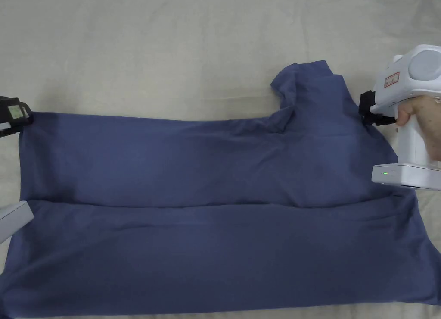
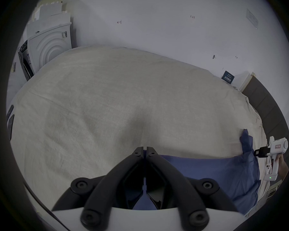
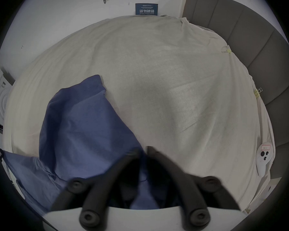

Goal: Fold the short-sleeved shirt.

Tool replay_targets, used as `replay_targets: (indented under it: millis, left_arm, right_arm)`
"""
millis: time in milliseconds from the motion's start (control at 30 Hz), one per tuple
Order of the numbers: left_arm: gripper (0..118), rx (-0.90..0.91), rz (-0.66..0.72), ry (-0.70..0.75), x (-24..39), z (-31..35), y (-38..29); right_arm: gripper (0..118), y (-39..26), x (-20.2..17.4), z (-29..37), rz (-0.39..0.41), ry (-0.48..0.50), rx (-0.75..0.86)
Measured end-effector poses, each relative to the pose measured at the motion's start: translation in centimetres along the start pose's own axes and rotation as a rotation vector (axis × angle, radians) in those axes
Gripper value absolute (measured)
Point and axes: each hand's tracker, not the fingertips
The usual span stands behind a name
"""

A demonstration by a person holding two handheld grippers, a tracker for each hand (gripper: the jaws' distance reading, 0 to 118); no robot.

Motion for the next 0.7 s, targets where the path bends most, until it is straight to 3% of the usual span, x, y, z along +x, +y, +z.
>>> replay_targets:
  millis: [600, 700]
  left_arm:
    - [0, 0.013, 0.083, -0.018, -0.6, 2.1, 0.1]
    - [0, 0.035, 0.072, -0.046, -0.7, 3.7, 0.3]
  right_arm:
    - [0, 0.2, 1.2, 6.6, 0.015, 0.078, 0.088]
    - [0, -0.8, 1.6, 9.3, -0.005, 0.143, 0.137]
